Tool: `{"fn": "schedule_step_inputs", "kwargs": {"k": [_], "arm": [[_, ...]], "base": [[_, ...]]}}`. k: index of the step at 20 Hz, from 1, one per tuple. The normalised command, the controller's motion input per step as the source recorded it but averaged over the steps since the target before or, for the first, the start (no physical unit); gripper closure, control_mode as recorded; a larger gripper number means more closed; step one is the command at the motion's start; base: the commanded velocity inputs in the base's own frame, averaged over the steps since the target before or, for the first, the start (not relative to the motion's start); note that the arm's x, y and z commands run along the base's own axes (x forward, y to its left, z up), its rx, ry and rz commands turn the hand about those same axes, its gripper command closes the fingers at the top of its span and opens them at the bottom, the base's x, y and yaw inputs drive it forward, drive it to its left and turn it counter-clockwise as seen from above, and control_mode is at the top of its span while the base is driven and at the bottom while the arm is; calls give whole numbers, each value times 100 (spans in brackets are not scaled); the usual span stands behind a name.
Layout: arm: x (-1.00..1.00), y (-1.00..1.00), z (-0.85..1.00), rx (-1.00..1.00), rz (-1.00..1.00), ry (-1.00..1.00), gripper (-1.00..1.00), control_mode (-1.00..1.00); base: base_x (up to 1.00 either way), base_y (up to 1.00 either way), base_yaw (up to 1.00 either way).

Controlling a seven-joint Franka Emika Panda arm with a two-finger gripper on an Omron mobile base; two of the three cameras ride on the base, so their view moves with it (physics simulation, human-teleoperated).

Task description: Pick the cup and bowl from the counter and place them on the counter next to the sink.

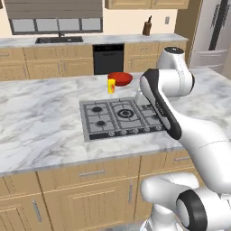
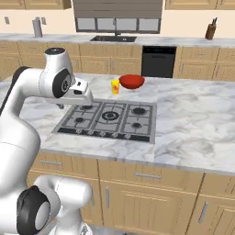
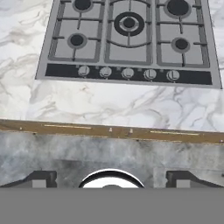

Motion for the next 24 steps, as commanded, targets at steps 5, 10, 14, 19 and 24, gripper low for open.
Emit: {"fn": "schedule_step_inputs", "kwargs": {"k": [5, 10, 14, 19, 24], "arm": [[0, 0, 0, 0, 0, 0, -100, 100], [0, 0, 0, 0, 0, 0, -100, 100], [0, 0, 0, 0, 0, 0, -100, 100], [0, 0, 0, 0, 0, 0, -100, 100], [0, 0, 0, 0, 0, 0, -100, 100]], "base": [[-2, -94, 0], [-33, -94, 0], [-6, -96, 2], [5, -100, 8], [35, -100, 19]]}}
